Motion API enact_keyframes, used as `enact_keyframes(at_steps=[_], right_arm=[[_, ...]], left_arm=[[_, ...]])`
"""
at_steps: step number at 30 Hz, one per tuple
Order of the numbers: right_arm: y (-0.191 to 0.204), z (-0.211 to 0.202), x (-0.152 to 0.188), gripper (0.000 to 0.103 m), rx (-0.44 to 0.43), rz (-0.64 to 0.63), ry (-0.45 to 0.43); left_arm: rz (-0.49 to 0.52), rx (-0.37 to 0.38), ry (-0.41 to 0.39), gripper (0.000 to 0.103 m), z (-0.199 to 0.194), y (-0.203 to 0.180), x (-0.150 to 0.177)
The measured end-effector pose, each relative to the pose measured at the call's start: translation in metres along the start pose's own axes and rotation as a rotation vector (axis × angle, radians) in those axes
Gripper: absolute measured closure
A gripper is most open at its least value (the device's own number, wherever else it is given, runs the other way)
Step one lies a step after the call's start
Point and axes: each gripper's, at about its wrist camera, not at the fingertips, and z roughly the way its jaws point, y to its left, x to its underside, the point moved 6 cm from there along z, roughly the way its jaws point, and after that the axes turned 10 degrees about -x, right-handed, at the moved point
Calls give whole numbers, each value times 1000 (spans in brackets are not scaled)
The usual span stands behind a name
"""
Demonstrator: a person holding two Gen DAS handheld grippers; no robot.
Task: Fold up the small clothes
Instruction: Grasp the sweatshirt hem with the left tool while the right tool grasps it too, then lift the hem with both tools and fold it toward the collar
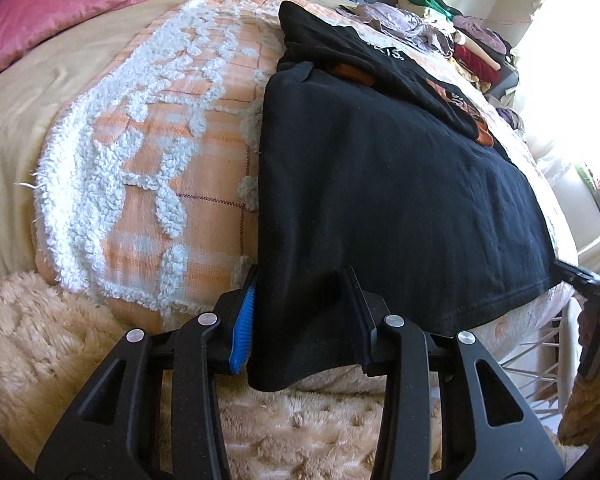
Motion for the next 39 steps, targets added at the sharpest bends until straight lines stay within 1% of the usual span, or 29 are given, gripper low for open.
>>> enact_keyframes(at_steps=[1, 2, 3, 4, 5, 6, 7, 8, 10, 12, 15, 16, 17, 18, 19, 21, 25, 29, 33, 39], right_arm=[[-3, 1, 2, 30, 34, -4, 0], [-2, 0, 3, 35, 34, -9, -4], [0, -1, 4, 49, 27, -17, -7], [2, -2, 4, 56, 23, -27, -8], [5, -3, 5, 65, 22, -43, -9], [10, -4, 5, 80, 19, -70, -10], [15, -6, 3, 89, 15, -90, -21], [18, -9, 2, 93, 13, -103, -31], [28, -16, -5, 95, -18, -128, -71], [36, -26, -14, 95, -76, -122, -122], [42, -36, -26, 95, -99, -131, -177], [42, -39, -29, 95, -109, -126, -191], [42, -41, -31, 95, -113, -124, -201], [42, -43, -34, 95, -116, -124, -214], [41, -48, -37, 95, -120, -121, -232], [40, -53, -40, 96, -121, -117, -258], [35, -64, -47, 96, -124, -102, -305], [30, -74, -53, 96, -124, -94, -346], [24, -88, -63, 96, -145, -75, -402], [19, -108, -76, 96, -162, -57, -478]], left_arm=[[-5, 7, 2, 71, 0, 1, 0], [-15, 15, 3, 71, 0, 2, 1], [-18, 18, 3, 71, 0, 2, 1], [-18, 19, 3, 71, -1, 2, 1], [-18, 19, 3, 71, -1, 2, 1], [-18, 19, 4, 71, -1, 2, 1], [-18, 20, 4, 70, -1, 2, 1], [-21, 22, 4, 70, -1, 2, 1], [-25, 24, 7, 70, -1, 2, 1], [-21, 19, 10, 70, -1, 2, 1], [-16, 10, 11, 71, 0, 1, 1], [-20, 0, 8, 77, -1, 2, 1], [-17, -1, 4, 88, -2, 2, 1], [-18, 33, -7, 96, -4, 0, 0], [-24, 51, -17, 99, -7, 0, -1], [-24, 60, -29, 100, -12, 1, -2], [-39, 103, -72, 100, -29, -1, -10], [-66, 142, -127, 100, -50, -1, -24], [-93, 166, -160, 100, -64, 2, -40], [-103, 157, -207, 100, -80, 1, -65]])
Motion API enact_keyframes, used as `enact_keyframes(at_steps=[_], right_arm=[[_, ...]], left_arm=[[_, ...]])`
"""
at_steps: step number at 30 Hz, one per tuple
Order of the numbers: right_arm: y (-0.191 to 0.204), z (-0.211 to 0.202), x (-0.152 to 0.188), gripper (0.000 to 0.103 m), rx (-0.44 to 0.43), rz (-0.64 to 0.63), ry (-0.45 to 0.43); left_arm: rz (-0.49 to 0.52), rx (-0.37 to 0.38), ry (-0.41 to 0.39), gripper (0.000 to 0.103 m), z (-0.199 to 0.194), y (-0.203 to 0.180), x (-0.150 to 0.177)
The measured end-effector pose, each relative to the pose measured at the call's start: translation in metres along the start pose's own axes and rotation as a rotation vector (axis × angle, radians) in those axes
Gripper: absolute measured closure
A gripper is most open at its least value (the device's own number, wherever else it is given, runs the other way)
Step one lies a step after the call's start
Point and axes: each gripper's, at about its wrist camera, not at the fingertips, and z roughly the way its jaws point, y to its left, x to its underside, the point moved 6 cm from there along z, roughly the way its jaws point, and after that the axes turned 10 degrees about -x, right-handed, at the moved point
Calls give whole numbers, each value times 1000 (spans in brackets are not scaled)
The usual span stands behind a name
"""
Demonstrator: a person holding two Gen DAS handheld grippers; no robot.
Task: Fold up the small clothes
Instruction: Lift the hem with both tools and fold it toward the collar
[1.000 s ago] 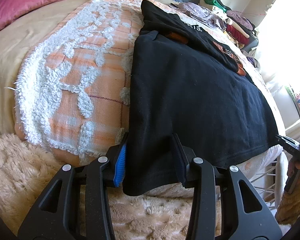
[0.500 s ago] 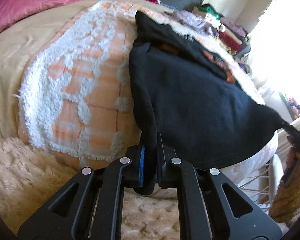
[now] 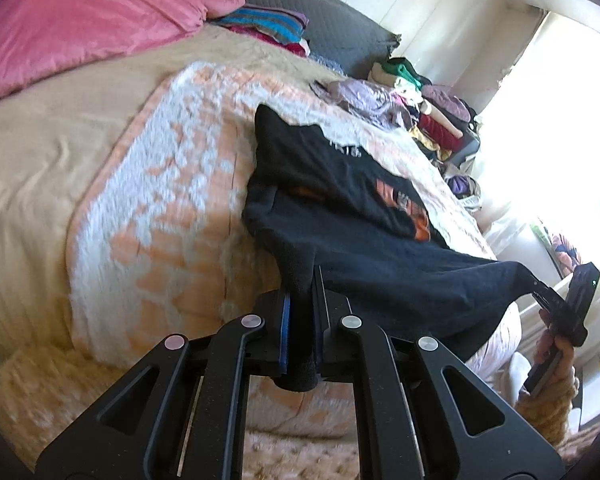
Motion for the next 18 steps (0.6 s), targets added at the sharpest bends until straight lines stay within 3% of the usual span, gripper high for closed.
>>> enact_keyframes(at_steps=[18], right_arm=[[0, 6, -41, 96, 3, -6, -113]], left_arm=[[29, -50, -64, 100, -2, -21, -55]])
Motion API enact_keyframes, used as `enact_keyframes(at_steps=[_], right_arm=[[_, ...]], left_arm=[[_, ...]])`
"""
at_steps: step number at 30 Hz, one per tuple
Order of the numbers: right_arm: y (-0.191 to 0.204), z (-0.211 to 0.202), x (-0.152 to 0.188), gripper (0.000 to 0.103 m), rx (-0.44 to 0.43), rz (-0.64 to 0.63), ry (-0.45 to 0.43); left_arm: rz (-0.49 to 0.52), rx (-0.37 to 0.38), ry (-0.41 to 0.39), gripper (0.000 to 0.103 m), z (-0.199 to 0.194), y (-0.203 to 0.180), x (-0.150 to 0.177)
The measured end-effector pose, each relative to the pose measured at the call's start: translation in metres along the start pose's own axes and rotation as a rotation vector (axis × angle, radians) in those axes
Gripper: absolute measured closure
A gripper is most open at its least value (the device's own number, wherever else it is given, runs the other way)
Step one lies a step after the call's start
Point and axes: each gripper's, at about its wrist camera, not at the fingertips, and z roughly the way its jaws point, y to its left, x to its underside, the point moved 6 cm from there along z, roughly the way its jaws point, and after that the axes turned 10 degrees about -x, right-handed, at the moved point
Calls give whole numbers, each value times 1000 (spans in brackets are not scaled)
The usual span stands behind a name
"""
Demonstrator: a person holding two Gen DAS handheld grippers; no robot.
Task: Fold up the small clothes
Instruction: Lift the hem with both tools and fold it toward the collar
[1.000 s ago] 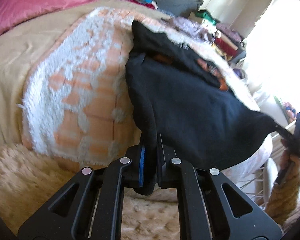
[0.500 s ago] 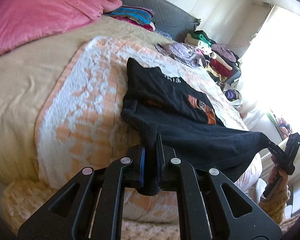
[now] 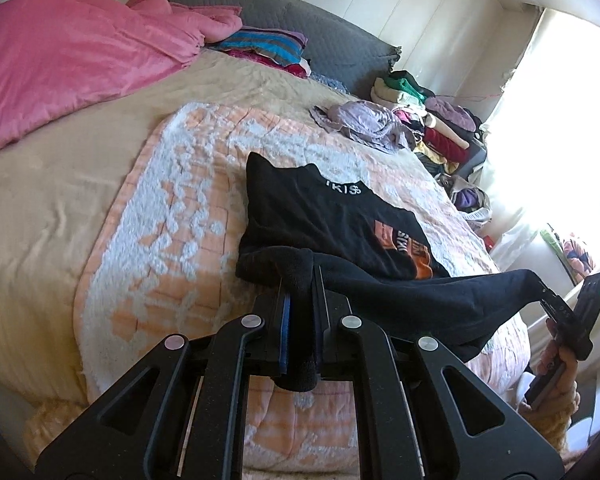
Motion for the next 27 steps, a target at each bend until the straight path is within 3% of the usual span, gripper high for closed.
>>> enact_keyframes(at_steps=[11, 19, 27], right_arm=[[-7, 22, -35, 96, 7, -10, -41], [-23, 46, -52, 96, 32, -6, -41], [-40, 79, -62, 96, 48, 1, -16]], left_arm=[[16, -50, -51, 100, 10, -7, -36], [-3, -43, -67, 100, 27, -7, -62], [5, -79, -67, 100, 62, -3, -79]])
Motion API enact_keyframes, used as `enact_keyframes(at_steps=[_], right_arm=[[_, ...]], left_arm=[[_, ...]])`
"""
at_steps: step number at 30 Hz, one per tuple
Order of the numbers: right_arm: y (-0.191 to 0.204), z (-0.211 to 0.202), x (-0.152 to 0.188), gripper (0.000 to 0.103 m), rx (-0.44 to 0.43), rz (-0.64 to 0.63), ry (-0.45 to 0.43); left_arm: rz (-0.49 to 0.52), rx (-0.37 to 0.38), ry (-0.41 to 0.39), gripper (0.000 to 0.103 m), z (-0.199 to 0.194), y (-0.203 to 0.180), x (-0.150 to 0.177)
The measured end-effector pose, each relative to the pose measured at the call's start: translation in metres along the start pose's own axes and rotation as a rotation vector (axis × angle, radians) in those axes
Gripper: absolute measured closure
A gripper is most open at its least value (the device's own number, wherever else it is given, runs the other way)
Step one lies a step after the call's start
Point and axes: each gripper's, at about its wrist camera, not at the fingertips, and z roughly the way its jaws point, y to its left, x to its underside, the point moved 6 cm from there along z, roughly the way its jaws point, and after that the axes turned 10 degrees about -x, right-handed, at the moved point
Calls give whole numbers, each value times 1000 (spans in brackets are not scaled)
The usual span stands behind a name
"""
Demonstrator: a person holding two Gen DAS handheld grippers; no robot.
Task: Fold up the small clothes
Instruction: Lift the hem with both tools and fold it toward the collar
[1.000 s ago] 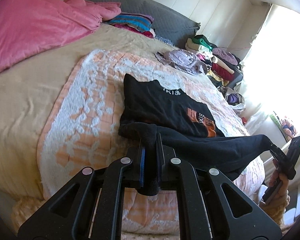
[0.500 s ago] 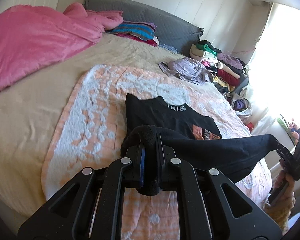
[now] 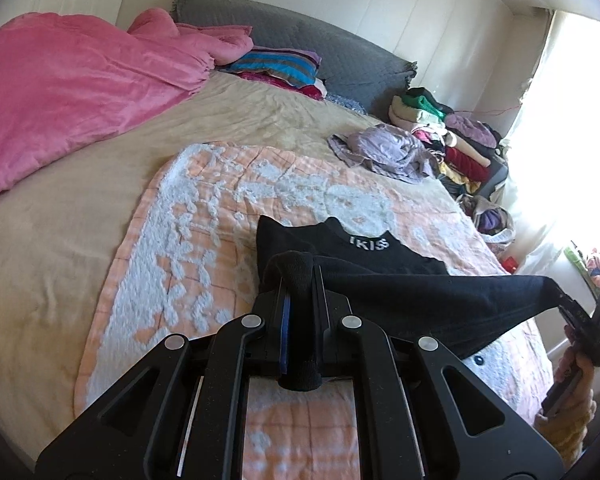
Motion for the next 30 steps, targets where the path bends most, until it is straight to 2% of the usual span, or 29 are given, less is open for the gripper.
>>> enact_keyframes(at_steps=[14, 22, 25, 26, 27, 30], right_arm=[[-42, 77, 10, 95, 47, 84, 92], [-64, 107, 28, 94, 81, 128, 143], [-68, 111, 31, 85, 95, 136, 147], [-69, 111, 32, 78, 104, 133, 144], [-69, 110, 32, 66, 108, 132, 142], [-67, 103, 29, 63, 104, 128, 115]], left_arm=[[21, -56, 71, 100, 80, 7, -7], [30, -86, 100, 97, 106, 10, -2], [40, -108, 91, 94, 109, 11, -2], [44, -114, 87, 93, 109, 11, -2], [45, -117, 81, 93, 107, 12, -2], [44, -116, 57, 91, 99, 12, -4]])
